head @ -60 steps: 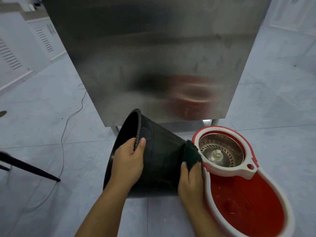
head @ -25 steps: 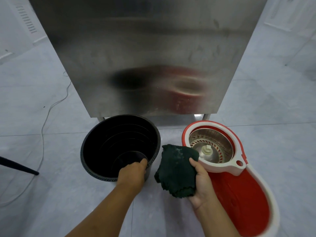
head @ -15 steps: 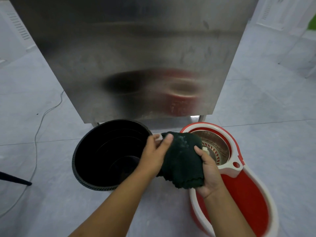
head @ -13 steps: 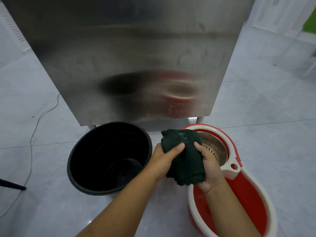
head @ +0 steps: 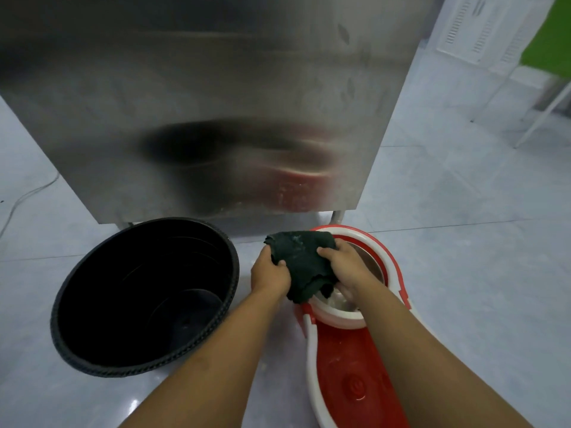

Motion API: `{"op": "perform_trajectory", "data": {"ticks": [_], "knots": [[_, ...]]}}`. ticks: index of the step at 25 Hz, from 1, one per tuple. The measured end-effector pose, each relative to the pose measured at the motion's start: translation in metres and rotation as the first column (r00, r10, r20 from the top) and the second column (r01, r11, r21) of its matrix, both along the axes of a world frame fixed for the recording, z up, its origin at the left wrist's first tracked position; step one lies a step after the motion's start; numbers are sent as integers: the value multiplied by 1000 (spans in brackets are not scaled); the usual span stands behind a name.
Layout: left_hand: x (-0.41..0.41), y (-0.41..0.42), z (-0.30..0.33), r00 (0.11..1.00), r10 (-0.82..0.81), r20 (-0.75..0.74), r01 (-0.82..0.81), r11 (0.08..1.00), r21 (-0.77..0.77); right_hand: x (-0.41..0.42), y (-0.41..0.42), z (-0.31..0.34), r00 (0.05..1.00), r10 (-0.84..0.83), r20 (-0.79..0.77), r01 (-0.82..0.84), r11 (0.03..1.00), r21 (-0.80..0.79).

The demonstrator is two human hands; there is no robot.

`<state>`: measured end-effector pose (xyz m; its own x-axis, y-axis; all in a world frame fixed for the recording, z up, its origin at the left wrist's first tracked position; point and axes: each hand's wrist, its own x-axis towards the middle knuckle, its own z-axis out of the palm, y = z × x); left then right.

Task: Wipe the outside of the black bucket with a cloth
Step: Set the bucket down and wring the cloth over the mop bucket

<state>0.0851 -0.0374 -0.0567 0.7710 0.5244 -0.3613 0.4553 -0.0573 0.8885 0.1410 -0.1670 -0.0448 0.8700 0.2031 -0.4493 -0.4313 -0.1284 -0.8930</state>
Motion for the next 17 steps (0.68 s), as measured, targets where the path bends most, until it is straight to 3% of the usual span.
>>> {"op": "perform_trajectory", "data": {"ticks": [11, 17], "knots": [[7, -4, -43, 989, 138, -57, -138, 990, -3, -2, 2, -47, 998, -56, 0, 56, 987, -152], [8, -4, -50, 972, 121, -199, -107, 991, 81, -7, 5, -60, 986, 20, 167, 57, 896, -440]]}}
